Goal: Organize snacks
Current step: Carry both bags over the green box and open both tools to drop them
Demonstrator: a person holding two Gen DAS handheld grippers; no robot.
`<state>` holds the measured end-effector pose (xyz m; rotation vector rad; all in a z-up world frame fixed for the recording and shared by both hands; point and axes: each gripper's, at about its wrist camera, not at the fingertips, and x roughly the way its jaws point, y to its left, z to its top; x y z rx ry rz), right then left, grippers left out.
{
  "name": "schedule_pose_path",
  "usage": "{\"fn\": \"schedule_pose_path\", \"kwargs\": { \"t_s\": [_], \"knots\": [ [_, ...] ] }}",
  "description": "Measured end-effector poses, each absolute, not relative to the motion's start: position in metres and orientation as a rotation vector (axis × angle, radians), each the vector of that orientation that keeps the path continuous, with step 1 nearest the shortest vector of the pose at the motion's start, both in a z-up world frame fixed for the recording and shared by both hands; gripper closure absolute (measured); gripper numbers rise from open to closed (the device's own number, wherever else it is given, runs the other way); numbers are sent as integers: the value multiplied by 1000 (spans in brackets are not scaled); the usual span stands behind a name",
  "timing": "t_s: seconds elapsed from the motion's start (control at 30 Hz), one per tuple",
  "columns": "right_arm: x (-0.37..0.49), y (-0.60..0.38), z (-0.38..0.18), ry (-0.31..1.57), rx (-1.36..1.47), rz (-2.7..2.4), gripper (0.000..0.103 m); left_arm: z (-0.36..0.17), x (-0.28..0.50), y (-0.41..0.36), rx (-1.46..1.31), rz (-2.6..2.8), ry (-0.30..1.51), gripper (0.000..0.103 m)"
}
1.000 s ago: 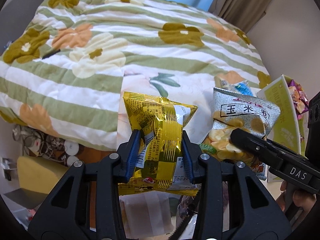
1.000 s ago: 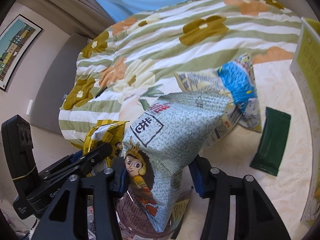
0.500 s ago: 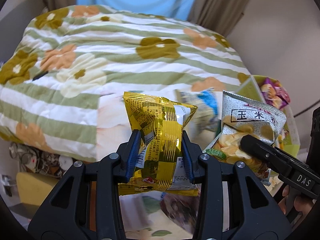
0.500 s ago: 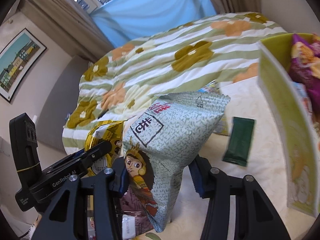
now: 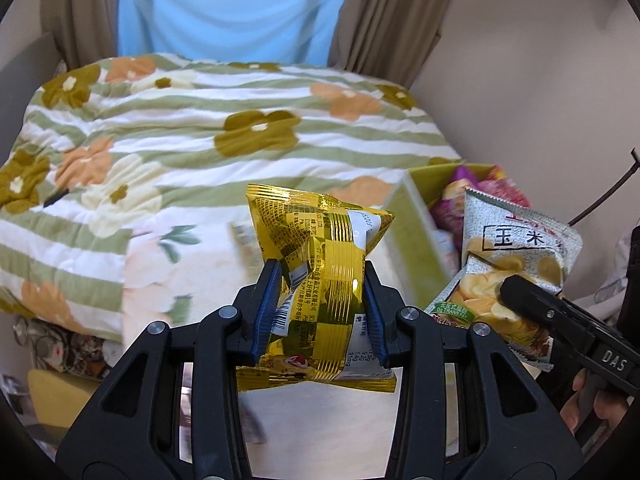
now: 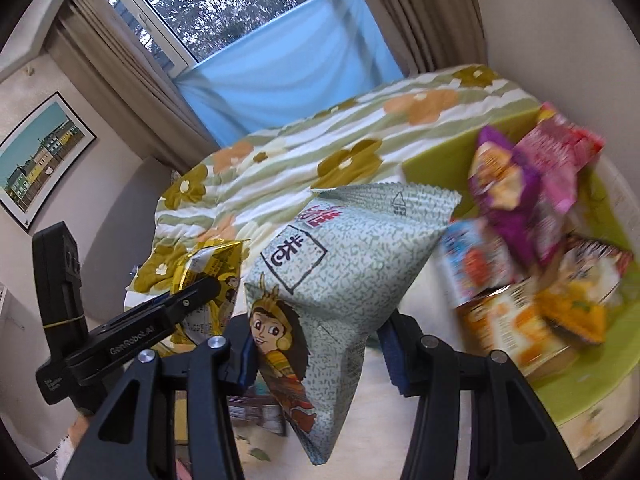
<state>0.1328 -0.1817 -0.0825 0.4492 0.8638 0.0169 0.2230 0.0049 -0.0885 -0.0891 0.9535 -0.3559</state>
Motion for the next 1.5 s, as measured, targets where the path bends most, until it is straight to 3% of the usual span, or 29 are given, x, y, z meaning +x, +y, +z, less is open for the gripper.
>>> {"fn": "schedule_pose_path", "kwargs": {
  "t_s": [0.27,0.6,0.67,0.7,0.73,0.77,1.5],
  "knots": [
    [103,-285,-57,841,411,-33,56,-78,206,-111,-85,-422,942,67],
    [79,-387,-67,900,419,-66,56,-125,191,-231,-86,-414,1042,67],
    [76,-396,-70,909,430,-63,56,-130,185,-243,-61,-390,1051,60],
    [76,-400,-72,912,433,-61,56,-132,184,-246,-45,-371,1061,41],
    [76,-404,-73,916,438,-57,56,-134,183,-248,-31,-352,1067,9],
    [76,-405,-74,919,442,-52,56,-135,181,-246,-26,-333,1061,0],
    [113,-365,-103,1025,407,71,54,-125,154,-171,-97,-259,1052,1]
  ]
}}
